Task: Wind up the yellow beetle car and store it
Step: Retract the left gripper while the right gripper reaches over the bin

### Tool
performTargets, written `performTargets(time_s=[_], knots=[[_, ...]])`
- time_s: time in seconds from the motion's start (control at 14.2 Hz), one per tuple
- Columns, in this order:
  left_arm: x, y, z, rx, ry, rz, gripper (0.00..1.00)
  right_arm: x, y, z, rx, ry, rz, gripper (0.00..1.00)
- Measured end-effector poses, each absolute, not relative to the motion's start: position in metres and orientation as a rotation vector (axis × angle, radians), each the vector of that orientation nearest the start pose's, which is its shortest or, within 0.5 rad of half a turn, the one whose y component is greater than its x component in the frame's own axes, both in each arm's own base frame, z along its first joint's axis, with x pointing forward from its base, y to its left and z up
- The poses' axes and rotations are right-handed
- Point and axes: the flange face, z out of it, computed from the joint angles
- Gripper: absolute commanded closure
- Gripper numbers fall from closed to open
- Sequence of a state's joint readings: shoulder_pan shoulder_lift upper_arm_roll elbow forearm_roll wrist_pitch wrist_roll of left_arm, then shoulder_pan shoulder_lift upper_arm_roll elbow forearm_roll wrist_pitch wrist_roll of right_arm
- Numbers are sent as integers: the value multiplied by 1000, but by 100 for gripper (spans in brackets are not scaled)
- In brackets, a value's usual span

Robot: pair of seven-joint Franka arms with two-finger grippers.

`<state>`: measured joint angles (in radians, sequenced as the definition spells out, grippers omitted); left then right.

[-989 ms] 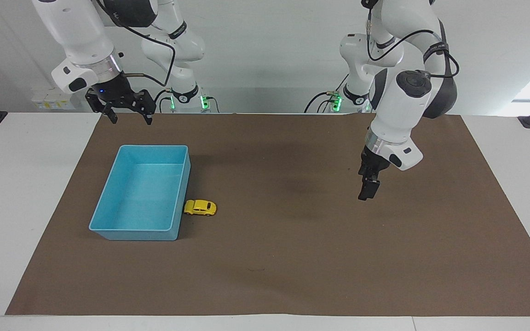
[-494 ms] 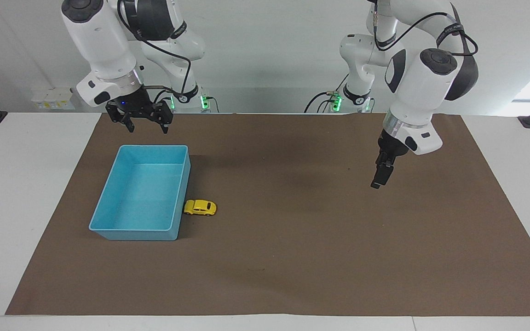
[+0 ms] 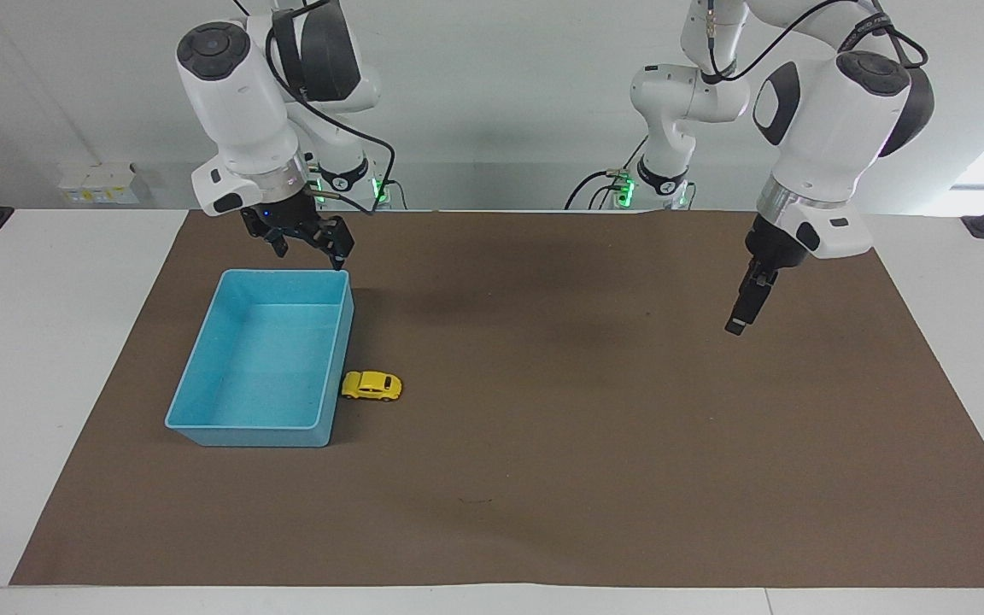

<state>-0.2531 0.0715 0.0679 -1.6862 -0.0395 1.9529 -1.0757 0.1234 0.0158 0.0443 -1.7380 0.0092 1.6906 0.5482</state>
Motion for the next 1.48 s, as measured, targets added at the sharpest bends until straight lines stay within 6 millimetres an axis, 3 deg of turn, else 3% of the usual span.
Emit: performTargets(time_s=[0.21,0.49,0.92,1.48], knots=[[593,-92,585,-3004,-1272,-244,0,557,107,533,-3051,845,124,0],[591,-53,607,-3051,-1092,-255,0,565,110,521,-2990,1040,108,0],[579,-7,631,-3108,-826,-284,0,572,131,501,-2751,1516,31,0],[564,21,643,-3168,-169,-268,0,586,134,473,-2475,1916,25,0]])
